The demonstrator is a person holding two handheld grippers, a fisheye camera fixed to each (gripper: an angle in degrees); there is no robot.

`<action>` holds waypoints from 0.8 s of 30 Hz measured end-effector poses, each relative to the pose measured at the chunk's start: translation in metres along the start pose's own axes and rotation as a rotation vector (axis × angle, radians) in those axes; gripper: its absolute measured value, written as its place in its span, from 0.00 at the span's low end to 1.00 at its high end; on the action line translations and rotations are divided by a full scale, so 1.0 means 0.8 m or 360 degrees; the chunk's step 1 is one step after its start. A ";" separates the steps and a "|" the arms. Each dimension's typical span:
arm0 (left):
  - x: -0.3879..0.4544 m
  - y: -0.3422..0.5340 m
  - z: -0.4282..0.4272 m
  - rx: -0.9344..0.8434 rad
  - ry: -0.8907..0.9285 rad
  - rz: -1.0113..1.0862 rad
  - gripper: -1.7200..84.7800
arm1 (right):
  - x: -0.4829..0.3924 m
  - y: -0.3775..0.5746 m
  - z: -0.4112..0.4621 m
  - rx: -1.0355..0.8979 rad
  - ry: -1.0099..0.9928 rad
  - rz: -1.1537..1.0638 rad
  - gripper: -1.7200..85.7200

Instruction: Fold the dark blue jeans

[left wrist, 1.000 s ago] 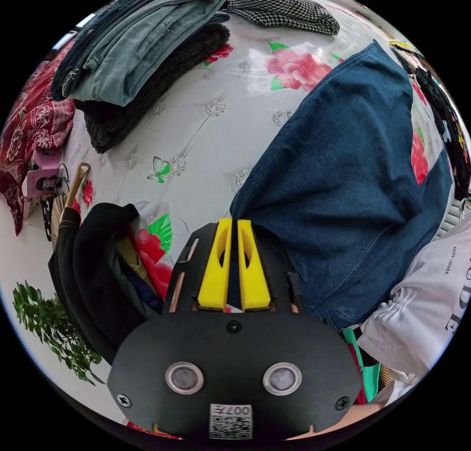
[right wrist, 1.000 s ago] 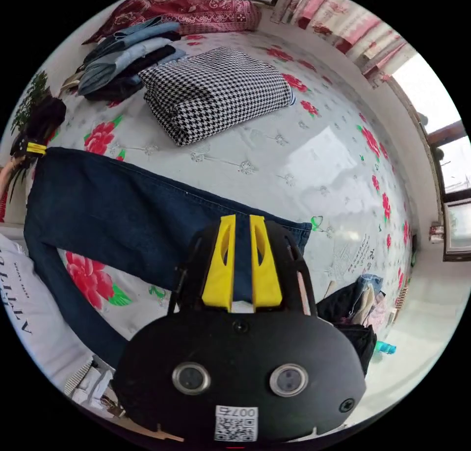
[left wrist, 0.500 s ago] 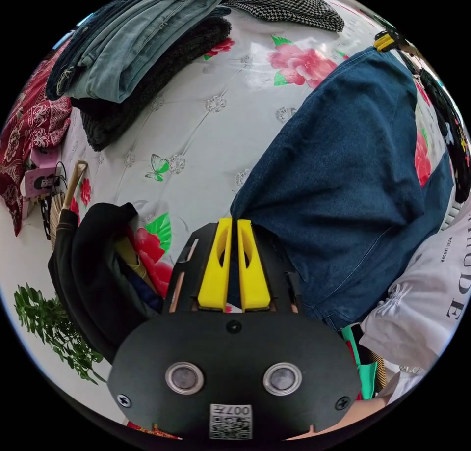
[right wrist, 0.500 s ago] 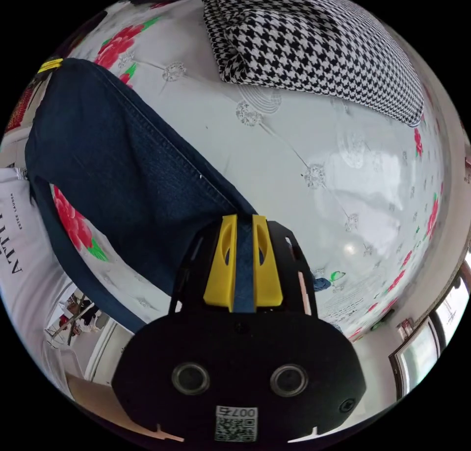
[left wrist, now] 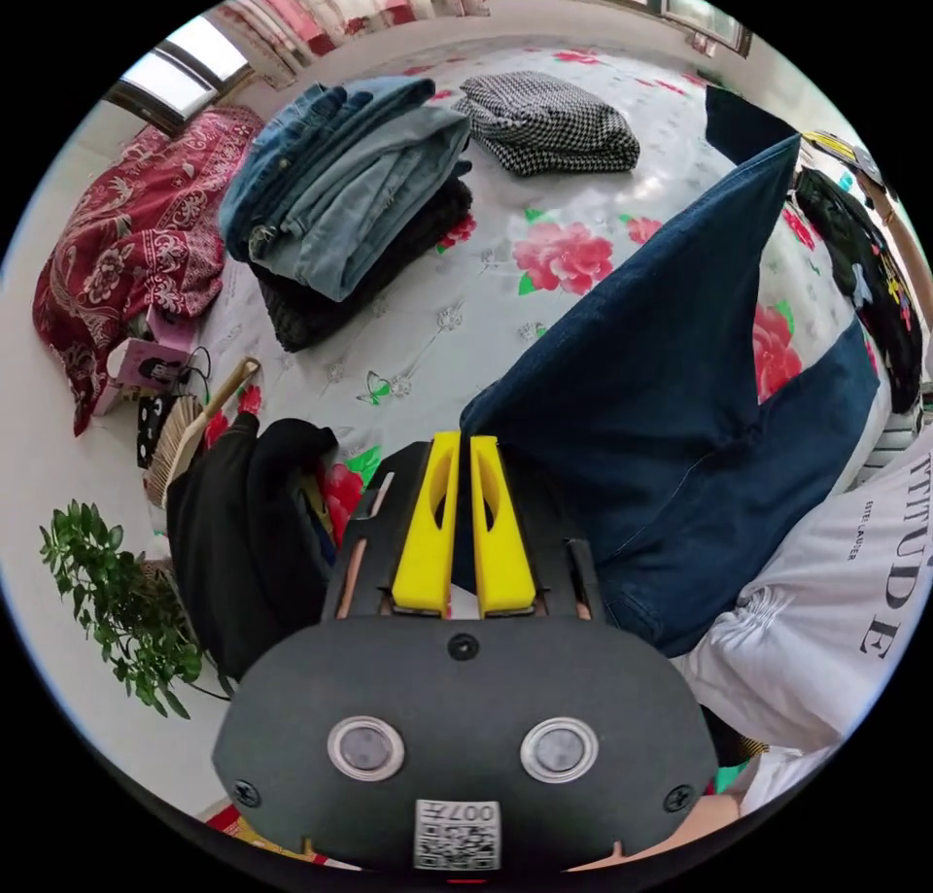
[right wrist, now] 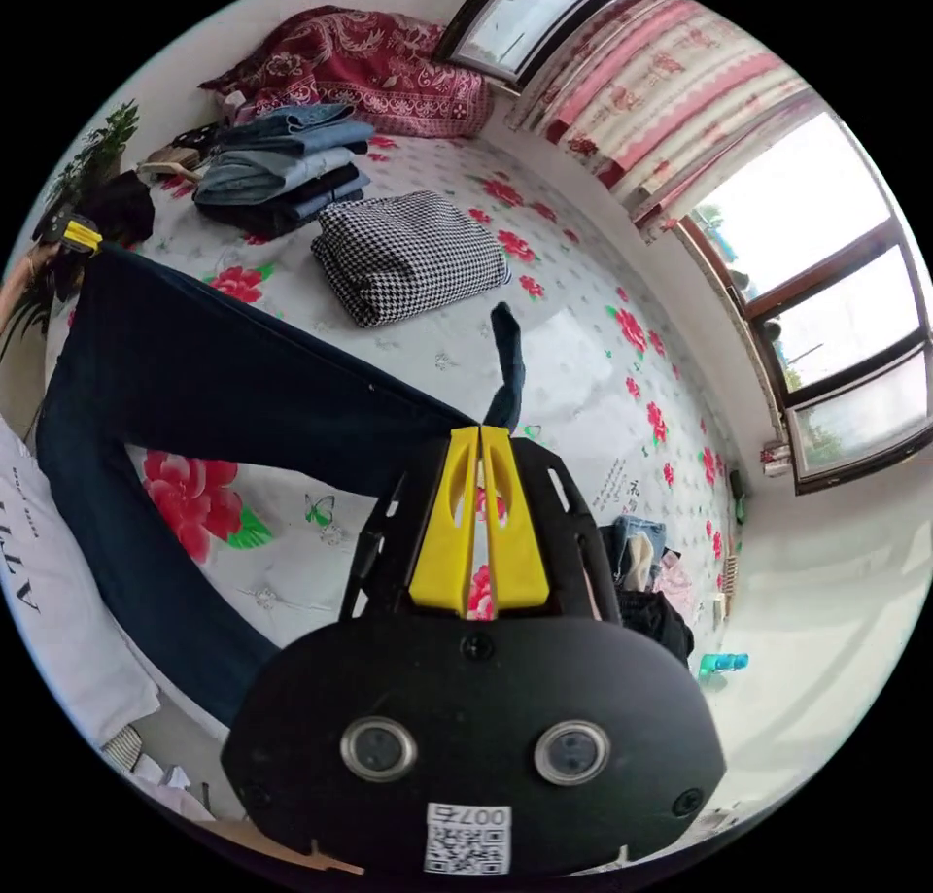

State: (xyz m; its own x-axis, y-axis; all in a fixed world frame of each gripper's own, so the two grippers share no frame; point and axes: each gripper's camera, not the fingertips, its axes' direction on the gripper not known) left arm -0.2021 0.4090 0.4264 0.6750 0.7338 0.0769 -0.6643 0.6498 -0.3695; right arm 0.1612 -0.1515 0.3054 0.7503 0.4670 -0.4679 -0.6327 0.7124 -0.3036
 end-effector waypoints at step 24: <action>0.279 0.292 0.007 -0.0337 0.0067 0.0335 0.02 | -0.116 0.531 -0.115 -0.0299 -0.0270 0.0763 0.09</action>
State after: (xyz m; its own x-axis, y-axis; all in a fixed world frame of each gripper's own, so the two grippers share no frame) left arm -0.2084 0.7257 0.3628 0.5452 0.8363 -0.0588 -0.7124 0.4252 -0.5583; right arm -0.1947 0.0592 0.1433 0.3797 0.8057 -0.4546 -0.9233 0.2999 -0.2397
